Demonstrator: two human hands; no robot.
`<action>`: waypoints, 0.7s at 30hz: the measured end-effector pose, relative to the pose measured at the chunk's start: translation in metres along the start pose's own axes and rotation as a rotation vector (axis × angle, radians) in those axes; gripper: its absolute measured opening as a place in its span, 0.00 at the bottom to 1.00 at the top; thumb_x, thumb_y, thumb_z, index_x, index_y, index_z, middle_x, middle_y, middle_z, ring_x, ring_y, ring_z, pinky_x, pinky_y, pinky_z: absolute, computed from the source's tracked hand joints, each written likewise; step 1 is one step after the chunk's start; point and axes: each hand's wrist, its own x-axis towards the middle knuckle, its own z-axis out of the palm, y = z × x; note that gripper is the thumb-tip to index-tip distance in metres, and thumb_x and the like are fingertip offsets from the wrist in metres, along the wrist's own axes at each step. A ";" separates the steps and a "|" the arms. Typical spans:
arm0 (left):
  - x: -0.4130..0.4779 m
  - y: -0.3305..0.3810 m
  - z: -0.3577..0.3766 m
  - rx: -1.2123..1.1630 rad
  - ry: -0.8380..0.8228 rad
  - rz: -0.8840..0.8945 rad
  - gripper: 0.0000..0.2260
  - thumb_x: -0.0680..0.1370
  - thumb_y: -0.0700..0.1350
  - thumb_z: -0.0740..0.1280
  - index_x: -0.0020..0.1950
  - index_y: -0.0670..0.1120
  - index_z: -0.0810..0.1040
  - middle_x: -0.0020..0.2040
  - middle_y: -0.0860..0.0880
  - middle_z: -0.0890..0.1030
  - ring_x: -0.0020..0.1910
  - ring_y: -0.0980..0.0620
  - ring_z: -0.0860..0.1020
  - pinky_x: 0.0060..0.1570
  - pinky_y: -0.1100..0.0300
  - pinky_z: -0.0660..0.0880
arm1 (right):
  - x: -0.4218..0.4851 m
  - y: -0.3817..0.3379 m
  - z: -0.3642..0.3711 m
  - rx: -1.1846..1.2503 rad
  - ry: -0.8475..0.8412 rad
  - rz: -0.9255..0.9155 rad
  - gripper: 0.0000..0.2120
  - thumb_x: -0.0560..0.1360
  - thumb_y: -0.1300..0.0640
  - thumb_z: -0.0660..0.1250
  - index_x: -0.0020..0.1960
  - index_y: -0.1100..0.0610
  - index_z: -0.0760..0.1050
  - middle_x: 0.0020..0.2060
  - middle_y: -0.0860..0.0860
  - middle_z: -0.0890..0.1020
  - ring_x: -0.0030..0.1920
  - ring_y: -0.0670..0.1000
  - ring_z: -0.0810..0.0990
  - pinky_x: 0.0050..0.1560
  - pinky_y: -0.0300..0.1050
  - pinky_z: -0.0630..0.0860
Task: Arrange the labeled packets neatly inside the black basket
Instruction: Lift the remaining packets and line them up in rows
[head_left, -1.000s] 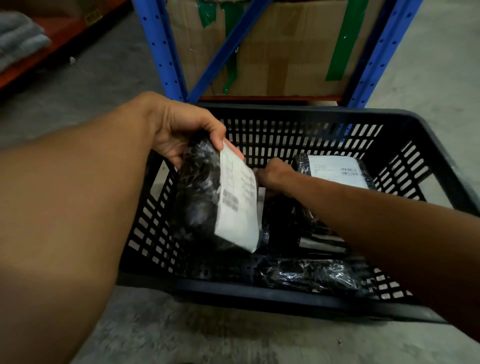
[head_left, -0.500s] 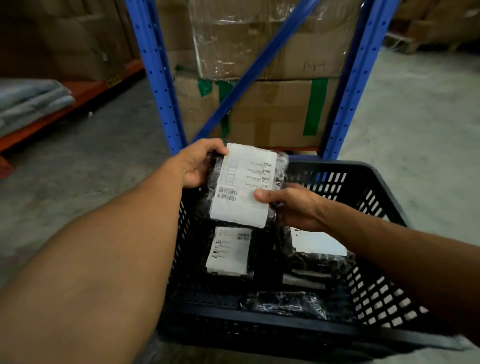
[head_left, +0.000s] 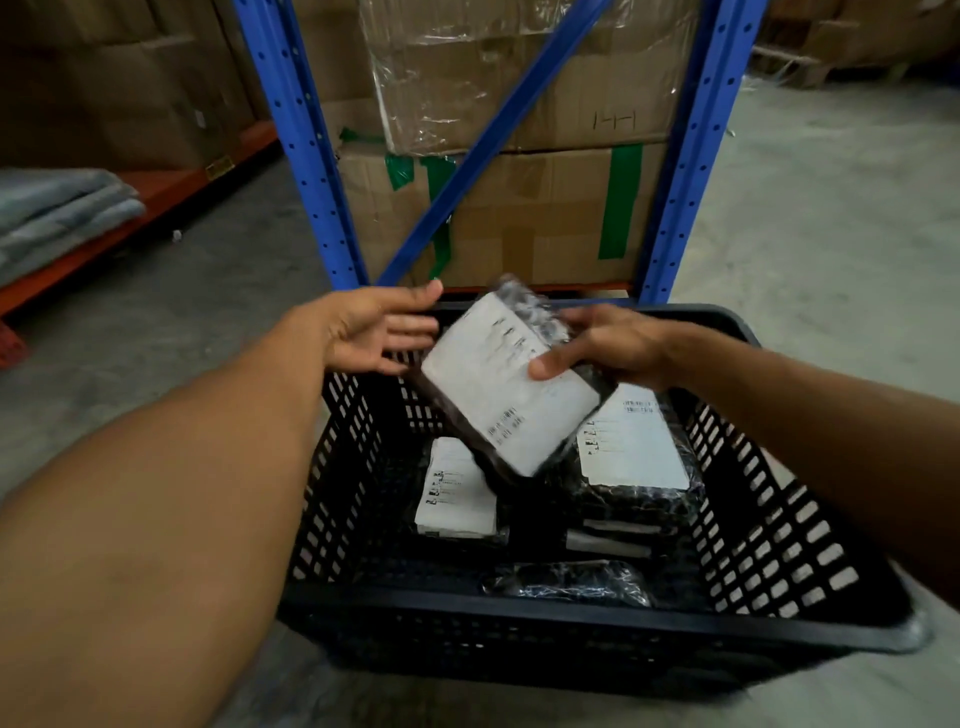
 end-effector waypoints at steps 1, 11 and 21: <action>0.001 0.007 0.000 0.035 0.004 0.030 0.55 0.45 0.57 0.84 0.71 0.51 0.71 0.70 0.46 0.75 0.68 0.47 0.73 0.71 0.38 0.62 | -0.001 -0.011 -0.001 -0.095 0.017 -0.012 0.43 0.56 0.53 0.84 0.67 0.54 0.73 0.52 0.54 0.87 0.47 0.55 0.87 0.45 0.53 0.84; 0.007 -0.003 0.027 0.142 -0.233 -0.077 0.16 0.65 0.41 0.77 0.51 0.40 0.85 0.49 0.42 0.87 0.47 0.45 0.86 0.41 0.52 0.83 | 0.009 -0.037 -0.006 0.132 0.320 -0.069 0.59 0.50 0.43 0.83 0.75 0.52 0.60 0.59 0.56 0.79 0.52 0.57 0.82 0.43 0.53 0.81; -0.010 -0.032 -0.011 -0.018 -0.108 -0.197 0.26 0.53 0.46 0.85 0.49 0.44 0.87 0.52 0.42 0.86 0.51 0.41 0.84 0.48 0.34 0.79 | 0.005 -0.007 0.026 0.363 0.259 0.091 0.28 0.62 0.54 0.81 0.60 0.61 0.79 0.57 0.57 0.83 0.49 0.56 0.85 0.37 0.46 0.82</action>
